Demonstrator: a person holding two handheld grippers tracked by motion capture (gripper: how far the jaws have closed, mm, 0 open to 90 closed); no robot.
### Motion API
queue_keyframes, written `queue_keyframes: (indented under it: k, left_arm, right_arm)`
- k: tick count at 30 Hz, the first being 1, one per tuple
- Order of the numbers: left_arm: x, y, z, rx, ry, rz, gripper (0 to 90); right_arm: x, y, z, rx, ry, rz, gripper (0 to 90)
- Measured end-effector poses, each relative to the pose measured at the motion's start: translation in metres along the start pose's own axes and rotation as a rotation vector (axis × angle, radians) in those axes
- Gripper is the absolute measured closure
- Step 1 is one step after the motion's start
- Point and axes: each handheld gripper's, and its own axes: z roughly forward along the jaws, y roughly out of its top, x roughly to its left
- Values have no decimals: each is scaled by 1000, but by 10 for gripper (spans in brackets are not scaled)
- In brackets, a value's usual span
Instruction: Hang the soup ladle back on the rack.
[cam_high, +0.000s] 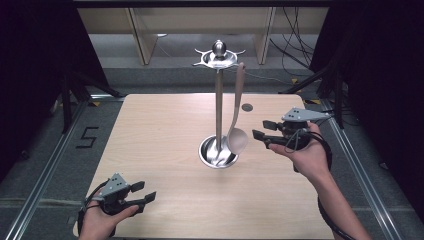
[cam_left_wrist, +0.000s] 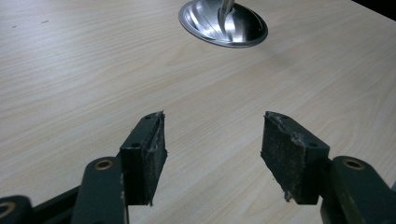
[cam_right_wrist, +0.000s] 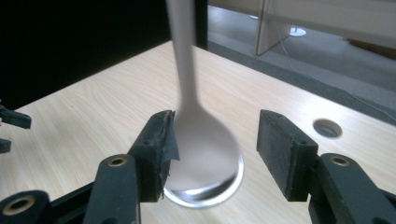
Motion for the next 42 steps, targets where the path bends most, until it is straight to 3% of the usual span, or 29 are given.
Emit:
queue_keyframes:
  k: [1, 6, 9, 10, 14, 15, 16, 18, 20, 21, 22, 23, 24, 25, 26, 27, 28, 30, 31, 32, 33, 36, 38, 39, 40, 42]
  left_arm:
    - [0, 0, 0, 1, 3, -6, 391]
    - [1, 0, 0, -4, -7, 18, 391]
    - [2, 0, 0, -5, -6, 20, 391]
    - [2, 0, 0, -5, -6, 20, 391]
    - [1, 0, 0, -4, -4, 13, 391]
    - [2, 0, 0, -5, -5, 20, 390]
    - [2, 0, 0, -5, -5, 21, 391]
    - [2, 0, 0, -5, -5, 20, 391]
    - [2, 0, 0, -5, -5, 20, 391]
    - [2, 0, 0, -6, -6, 21, 390]
    - [2, 0, 0, -5, -6, 19, 390]
    - [2, 0, 0, -5, -6, 19, 390]
    - [1, 0, 0, 1, 3, 18, 390]
    - [2, 0, 0, -3, -5, 17, 391]
    - [1, 0, 0, 2, 4, 16, 390]
    - [1, 0, 0, 4, 6, 16, 391]
    - [0, 0, 0, 2, 5, -2, 390]
    - [0, -1, 0, 3, 1, -6, 390]
    - [1, 0, 1, 5, 1, 9, 390]
    - [1, -1, 1, 0, -5, -5, 390]
    - [1, -1, 2, 0, -7, -5, 390]
    - [0, -1, 1, 5, -5, -7, 390]
    - [1, -1, 2, -1, -8, -5, 390]
    - [1, -1, 2, 1, -7, -6, 390]
    - [0, 0, 1, 1, 1, -4, 390]
    - [1, 0, 1, 2, -7, 3, 391]
  right_arm:
    - [0, -3, -4, 18, -6, 32, 462]
    - [-11, -18, -12, 4, -17, 44, 452]
    - [-16, -27, -21, 16, -40, 86, 439]
    - [-19, -29, -21, 12, -49, 62, 435]
    - [-27, -46, -28, 23, -92, 103, 425]
    - [-27, -48, -29, 33, -86, 136, 425]
    - [-32, -53, -30, 29, -100, 105, 425]
    - [-34, -61, -33, 41, -101, 165, 428]
    - [-40, -70, -35, 17, -127, 154, 436]
    - [-40, -73, -38, 14, -135, 190, 438]
    - [-46, -78, -39, 0, -157, 153, 439]
    - [-43, -80, -40, 2, -147, 217, 439]
    - [-49, -85, -41, 0, -167, 172, 438]
    - [-48, -88, -42, 8, -160, 221, 438]
    - [-50, -91, -44, 22, -170, 232, 438]
    - [-54, -95, -45, 27, -190, 201, 438]
    - [-53, -98, -45, 36, -188, 239, 438]
    - [-59, -105, -46, 45, -203, 207, 438]
    - [-59, -110, -46, 54, -207, 238, 437]
    - [-61, -113, -46, 53, -210, 229, 438]
    - [-60, -116, -46, 79, -216, 252, 437]
    - [-64, -127, -47, 80, -231, 263, 437]
    - [-68, -132, -48, 85, -240, 238, 437]
    - [-66, -135, -48, 92, -261, 265, 437]
    - [-67, -138, -48, 88, -266, 261, 437]
    - [-70, -143, -49, 92, -255, 258, 437]
